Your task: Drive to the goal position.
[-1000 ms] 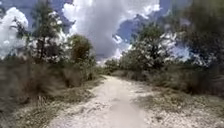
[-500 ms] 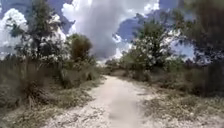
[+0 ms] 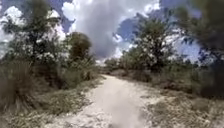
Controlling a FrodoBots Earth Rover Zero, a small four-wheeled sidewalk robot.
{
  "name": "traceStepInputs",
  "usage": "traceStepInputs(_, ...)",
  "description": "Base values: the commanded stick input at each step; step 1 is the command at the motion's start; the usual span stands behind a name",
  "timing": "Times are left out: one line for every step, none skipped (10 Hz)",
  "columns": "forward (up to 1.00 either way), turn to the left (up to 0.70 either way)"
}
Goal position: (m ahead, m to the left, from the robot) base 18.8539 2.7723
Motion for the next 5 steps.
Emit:
traceStepInputs(0.50,0.00)
traceStepInputs(0.50,0.00)
traceStepInputs(0.50,0.00)
traceStepInputs(0.50,0.00)
traceStepInputs(0.50,0.00)
